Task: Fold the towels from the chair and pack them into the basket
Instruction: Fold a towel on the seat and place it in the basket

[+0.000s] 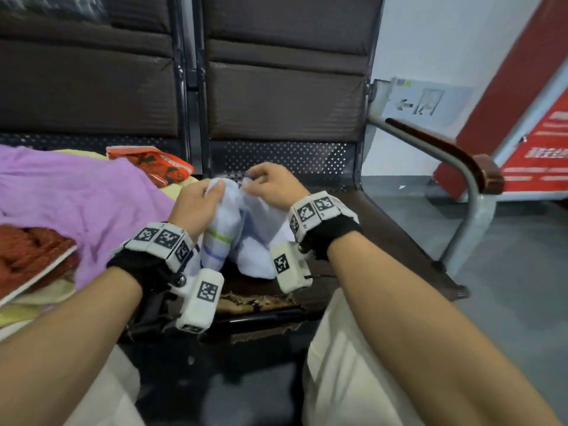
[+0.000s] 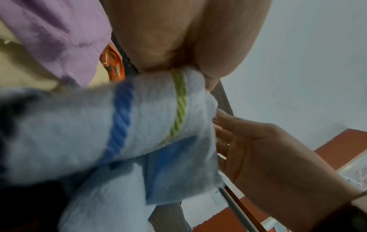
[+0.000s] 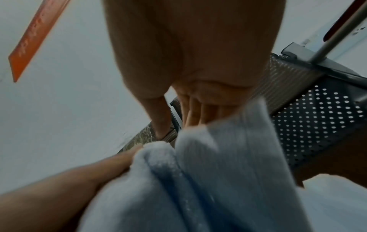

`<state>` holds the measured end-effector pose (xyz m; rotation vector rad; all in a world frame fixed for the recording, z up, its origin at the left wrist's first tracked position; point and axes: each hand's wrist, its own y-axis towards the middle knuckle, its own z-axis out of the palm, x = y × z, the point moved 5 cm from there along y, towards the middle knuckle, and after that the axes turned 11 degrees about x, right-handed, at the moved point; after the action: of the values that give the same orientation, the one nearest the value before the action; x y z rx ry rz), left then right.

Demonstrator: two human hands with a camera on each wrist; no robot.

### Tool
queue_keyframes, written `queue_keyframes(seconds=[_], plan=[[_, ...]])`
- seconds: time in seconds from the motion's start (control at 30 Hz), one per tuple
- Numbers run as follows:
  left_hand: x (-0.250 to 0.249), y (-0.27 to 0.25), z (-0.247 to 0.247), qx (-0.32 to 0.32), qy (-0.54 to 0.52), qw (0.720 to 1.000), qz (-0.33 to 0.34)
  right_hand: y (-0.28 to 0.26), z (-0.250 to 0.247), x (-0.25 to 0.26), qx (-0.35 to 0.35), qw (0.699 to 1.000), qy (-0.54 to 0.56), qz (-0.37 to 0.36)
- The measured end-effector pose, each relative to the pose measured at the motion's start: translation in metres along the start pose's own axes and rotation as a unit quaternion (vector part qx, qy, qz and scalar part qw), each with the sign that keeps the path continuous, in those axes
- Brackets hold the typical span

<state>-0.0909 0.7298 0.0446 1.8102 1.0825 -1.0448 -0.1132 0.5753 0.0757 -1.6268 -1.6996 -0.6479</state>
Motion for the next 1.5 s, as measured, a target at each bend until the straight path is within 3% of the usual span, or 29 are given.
queue_keyframes(seconds=[0.07,0.17,0.27,0.33,0.47,0.57,0.73,0.87,0.93,1.0,1.07,1.17,1.27,1.4,1.5], plan=[[0.005,0.000,0.005,-0.006,-0.010,1.000,-0.020,0.001,0.005,-0.005,0.061,0.998,0.015,-0.003],[0.009,-0.003,0.011,-0.007,-0.009,0.999,-0.037,-0.003,0.011,-0.028,0.108,0.990,-0.087,0.037],[0.004,-0.008,0.012,0.002,0.089,0.995,-0.034,-0.014,0.023,-0.068,0.185,0.935,-0.262,0.152],[0.000,-0.014,0.011,0.001,0.160,0.986,-0.042,-0.021,0.032,-0.084,0.222,0.909,-0.303,0.181],[-0.018,-0.021,0.016,0.026,0.253,0.966,-0.050,-0.025,0.039,-0.070,0.195,0.925,-0.310,0.104],[-0.036,-0.018,0.023,0.032,0.245,0.968,-0.036,-0.029,0.028,-0.042,0.163,0.940,-0.299,0.029],[-0.038,-0.015,0.004,0.031,0.043,0.996,-0.075,-0.026,-0.006,-0.015,0.060,0.979,-0.189,-0.038],[-0.039,0.004,-0.004,0.054,-0.175,0.978,-0.097,-0.002,-0.022,-0.019,0.003,0.996,-0.090,-0.002],[-0.040,0.016,-0.004,0.074,-0.207,0.972,-0.087,0.013,-0.028,-0.019,-0.023,0.999,-0.033,-0.003],[-0.030,0.025,-0.004,0.081,-0.193,0.974,-0.080,0.022,-0.030,-0.023,-0.025,1.000,-0.004,-0.010],[-0.012,0.033,-0.006,0.077,-0.159,0.981,-0.081,0.026,-0.023,-0.034,0.023,0.999,-0.029,0.007],[0.014,0.045,-0.015,0.053,-0.053,0.995,-0.069,0.032,-0.007,-0.053,0.124,0.977,-0.167,0.036],[0.027,0.052,-0.024,0.007,0.026,0.999,-0.039,0.036,-0.002,-0.066,0.151,0.947,-0.281,0.042],[0.032,0.052,-0.024,-0.016,0.069,0.996,-0.055,0.034,-0.017,-0.080,0.149,0.947,-0.278,0.063],[0.032,0.053,-0.024,-0.017,0.061,0.992,-0.107,0.033,-0.037,-0.082,0.074,0.962,-0.260,0.045]])
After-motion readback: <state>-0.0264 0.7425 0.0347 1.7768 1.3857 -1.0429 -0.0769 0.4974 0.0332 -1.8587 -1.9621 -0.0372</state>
